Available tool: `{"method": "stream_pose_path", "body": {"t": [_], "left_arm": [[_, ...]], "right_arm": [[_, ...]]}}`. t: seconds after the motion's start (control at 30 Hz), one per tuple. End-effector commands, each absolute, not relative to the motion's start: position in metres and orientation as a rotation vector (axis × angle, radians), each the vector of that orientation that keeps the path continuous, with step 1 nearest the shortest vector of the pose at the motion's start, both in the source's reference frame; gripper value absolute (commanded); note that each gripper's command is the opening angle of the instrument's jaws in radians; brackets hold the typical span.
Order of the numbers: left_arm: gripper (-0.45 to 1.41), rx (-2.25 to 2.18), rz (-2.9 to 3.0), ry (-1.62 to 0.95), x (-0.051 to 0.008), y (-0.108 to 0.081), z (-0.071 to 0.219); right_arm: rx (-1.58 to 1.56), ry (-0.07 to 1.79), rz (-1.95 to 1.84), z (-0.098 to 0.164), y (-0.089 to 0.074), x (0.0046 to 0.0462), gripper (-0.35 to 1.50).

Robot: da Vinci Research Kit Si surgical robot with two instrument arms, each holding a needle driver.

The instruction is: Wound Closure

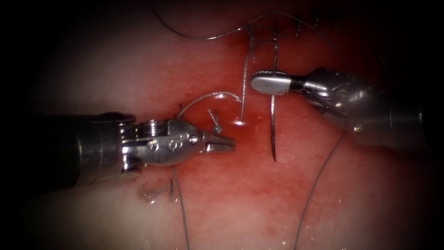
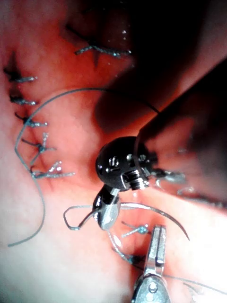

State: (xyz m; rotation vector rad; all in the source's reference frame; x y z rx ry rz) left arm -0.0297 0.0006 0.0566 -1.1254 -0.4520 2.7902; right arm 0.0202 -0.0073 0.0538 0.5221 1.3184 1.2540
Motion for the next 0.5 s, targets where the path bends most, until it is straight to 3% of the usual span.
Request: {"method": "stream_pose_path", "body": {"t": [0.03,0.5], "left_arm": [[-0.45,-1.107,2.803,-0.459,-0.0306,0.0007,0.0574],[-0.45,-0.837,2.89,-0.508,-0.0314,0.0034,0.0633]], "right_arm": [[0.502,1.327,1.224,0.0544,-0.0077,0.021,-0.35],[0.41,1.356,1.074,0.0536,-0.0077,0.0217,-0.35]]}}
